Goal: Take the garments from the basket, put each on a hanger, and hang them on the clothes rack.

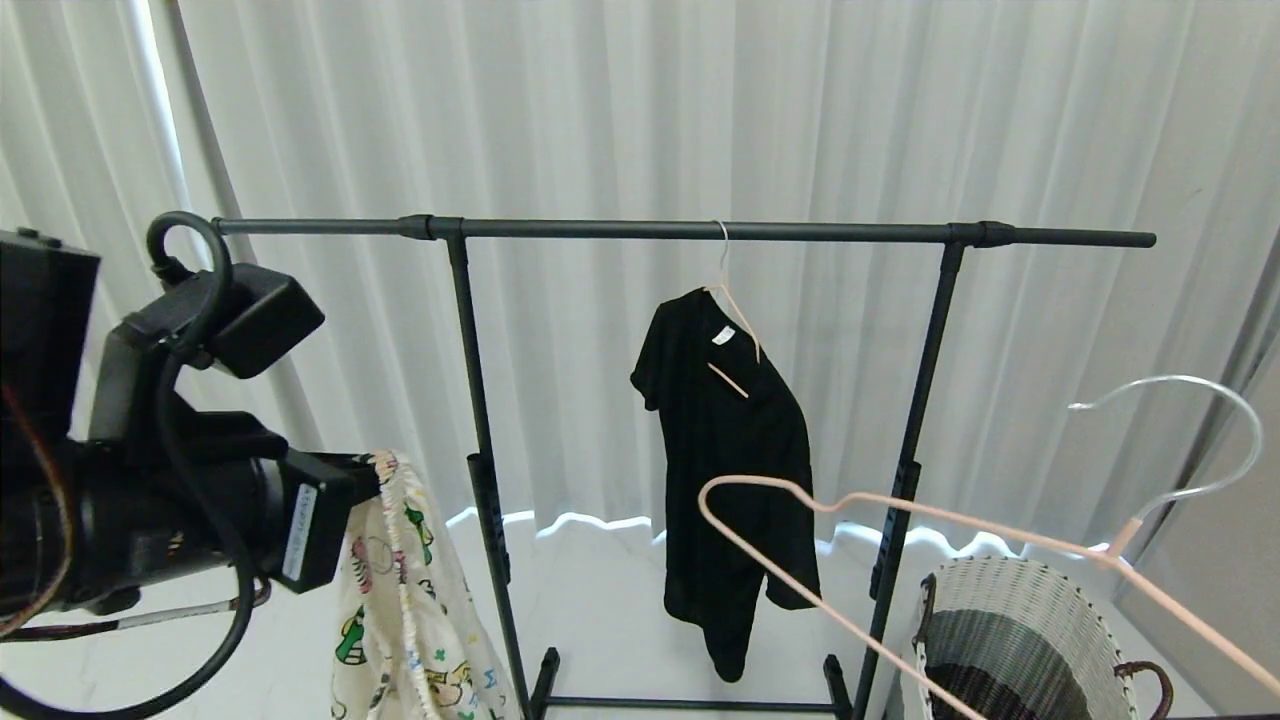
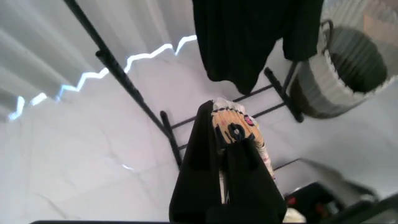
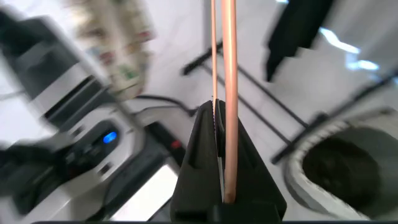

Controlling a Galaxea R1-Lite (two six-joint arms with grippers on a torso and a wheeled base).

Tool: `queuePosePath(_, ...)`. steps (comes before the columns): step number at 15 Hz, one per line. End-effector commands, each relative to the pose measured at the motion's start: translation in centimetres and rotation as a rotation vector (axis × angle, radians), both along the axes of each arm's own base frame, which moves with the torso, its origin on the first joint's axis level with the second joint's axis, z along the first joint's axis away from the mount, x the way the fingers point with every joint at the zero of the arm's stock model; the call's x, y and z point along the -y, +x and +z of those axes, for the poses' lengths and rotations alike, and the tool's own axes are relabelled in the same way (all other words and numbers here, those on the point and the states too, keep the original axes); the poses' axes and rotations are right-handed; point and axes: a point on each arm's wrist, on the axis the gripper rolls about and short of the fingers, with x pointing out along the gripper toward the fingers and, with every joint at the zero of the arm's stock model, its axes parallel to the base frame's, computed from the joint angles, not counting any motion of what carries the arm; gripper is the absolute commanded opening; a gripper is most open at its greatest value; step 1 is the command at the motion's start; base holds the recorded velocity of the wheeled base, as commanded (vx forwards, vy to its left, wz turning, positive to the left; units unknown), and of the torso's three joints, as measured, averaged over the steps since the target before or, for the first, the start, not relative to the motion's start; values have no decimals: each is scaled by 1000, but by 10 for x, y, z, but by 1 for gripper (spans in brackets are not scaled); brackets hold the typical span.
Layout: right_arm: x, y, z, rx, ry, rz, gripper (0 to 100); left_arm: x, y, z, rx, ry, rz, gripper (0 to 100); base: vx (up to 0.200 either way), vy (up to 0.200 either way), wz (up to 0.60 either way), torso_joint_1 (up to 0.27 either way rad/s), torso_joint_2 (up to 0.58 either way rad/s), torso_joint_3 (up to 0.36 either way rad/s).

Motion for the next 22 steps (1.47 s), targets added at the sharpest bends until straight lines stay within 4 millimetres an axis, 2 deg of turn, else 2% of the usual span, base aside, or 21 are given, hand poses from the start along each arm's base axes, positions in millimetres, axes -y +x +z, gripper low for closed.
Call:
queuePosePath(1, -13, 2, -3, -26, -12, 95, 0, 30, 25, -3, -69, -44, 44, 0, 0, 0, 0, 0, 0, 0)
queuePosePath(4, -35, 9, -2, -54, 35, 154, 0, 57, 53, -14, -97, -39, 216, 0, 0, 0, 0, 0, 0, 0)
queuePosePath(6, -51, 11, 1, -69, 88, 192, 0, 65, 59, -19, -101, -21, 238, 0, 0, 0, 0, 0, 0, 0)
queuePosePath(8, -62, 14, 2, -78, 115, 210, 0, 69, 64, -15, -88, -35, 239, 0, 0, 0, 0, 0, 0, 0)
queuePosePath(11, -70, 20, -3, -90, 99, 200, 0, 70, 66, -4, -56, -66, 234, 0, 0, 0, 0, 0, 0, 0)
queuePosePath(16, -85, 40, -5, -60, 126, 143, 0, 70, 65, -2, -50, -71, 233, 0, 0, 0, 0, 0, 0, 0)
queuePosePath(22, -101, 55, -11, -50, 135, 130, 0, 73, 62, 2, -40, -78, 217, 0, 0, 0, 0, 0, 0, 0)
